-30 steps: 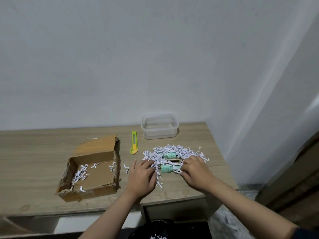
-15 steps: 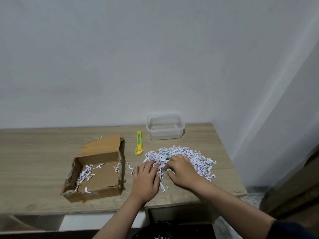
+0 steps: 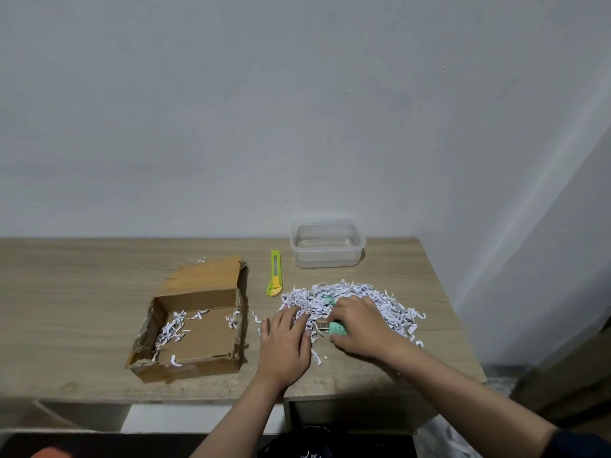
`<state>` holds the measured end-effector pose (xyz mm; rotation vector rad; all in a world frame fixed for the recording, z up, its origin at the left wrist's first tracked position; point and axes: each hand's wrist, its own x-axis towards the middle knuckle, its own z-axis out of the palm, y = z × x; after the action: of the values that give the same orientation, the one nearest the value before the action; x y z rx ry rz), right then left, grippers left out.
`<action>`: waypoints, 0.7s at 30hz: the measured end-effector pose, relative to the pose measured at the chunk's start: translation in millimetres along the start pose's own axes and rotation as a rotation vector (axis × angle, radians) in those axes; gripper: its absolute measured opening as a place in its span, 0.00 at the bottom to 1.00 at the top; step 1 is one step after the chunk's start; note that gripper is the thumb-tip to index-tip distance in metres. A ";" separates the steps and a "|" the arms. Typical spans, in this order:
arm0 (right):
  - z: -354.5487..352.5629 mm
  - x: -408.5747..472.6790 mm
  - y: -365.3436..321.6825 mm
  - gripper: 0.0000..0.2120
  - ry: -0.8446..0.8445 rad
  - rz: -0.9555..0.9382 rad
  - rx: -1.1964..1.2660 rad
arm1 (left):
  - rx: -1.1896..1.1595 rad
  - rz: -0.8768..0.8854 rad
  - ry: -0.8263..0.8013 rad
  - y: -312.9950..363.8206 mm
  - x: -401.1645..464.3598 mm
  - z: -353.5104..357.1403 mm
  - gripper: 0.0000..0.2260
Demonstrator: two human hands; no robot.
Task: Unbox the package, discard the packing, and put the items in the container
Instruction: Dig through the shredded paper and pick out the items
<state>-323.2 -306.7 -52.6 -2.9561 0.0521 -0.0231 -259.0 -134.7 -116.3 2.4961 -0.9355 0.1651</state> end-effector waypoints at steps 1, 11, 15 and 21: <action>-2.2 -2.7 1.1 0.16 0.020 -0.014 0.003 | 0.003 0.001 0.003 0.0 0.0 -0.1 0.17; -30.4 -26.1 0.4 0.13 0.411 -0.020 0.529 | 0.020 0.002 -0.005 1.8 -1.6 -2.7 0.16; -48.4 -29.8 -7.7 0.11 0.451 0.072 0.773 | -0.001 0.032 0.026 5.6 -5.5 -8.0 0.17; -58.1 -29.4 -4.8 0.12 0.564 0.102 0.858 | -0.045 0.004 0.123 7.6 -10.4 -15.8 0.18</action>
<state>-353.6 -311.6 5.1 -2.0093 0.2083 -0.6766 -271.1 -126.2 -102.2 2.4125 -0.8838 0.2924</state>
